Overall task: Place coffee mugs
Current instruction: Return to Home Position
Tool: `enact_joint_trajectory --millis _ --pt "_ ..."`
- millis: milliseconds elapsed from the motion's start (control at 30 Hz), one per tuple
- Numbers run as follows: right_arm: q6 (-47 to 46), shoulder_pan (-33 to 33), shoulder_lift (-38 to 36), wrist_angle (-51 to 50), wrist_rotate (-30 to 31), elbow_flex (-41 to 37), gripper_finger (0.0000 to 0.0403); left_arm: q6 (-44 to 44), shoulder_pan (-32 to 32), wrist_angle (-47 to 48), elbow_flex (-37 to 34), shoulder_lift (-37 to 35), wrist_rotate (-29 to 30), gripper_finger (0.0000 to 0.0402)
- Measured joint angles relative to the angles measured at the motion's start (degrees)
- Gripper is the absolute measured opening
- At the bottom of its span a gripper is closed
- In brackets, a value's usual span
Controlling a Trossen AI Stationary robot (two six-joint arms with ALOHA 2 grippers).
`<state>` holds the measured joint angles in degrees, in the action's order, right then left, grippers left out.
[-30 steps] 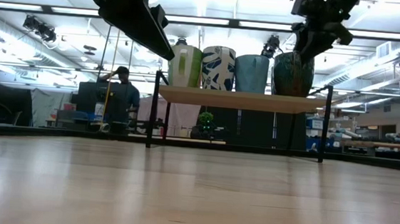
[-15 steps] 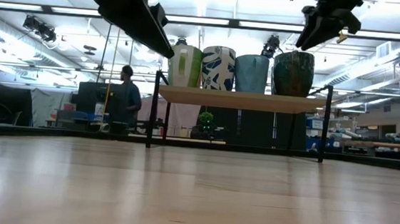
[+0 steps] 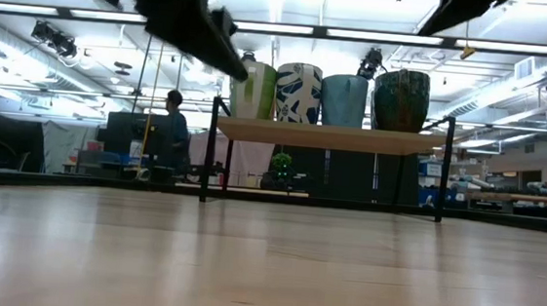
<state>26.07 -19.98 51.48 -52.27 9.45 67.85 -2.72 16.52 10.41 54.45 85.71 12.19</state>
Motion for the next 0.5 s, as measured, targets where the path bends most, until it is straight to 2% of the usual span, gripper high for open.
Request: enact_joint_trajectory --millis 100,267,500 --pt "-5.4 1.8 -1.3 0.0 -0.1 0.0 0.0159 -1.0 -1.2 -6.1 -4.9 0.1 -1.3 0.0116" --pt "-13.1 4.7 -3.8 1.1 -1.6 -1.1 0.0152 1.9 -4.2 -9.4 -8.8 -2.6 -3.3 0.0116" --pt "-18.1 7.8 -10.0 9.0 0.4 -10.6 0.0146 0.8 -5.3 -10.0 -11.6 -9.2 -3.5 0.0116"
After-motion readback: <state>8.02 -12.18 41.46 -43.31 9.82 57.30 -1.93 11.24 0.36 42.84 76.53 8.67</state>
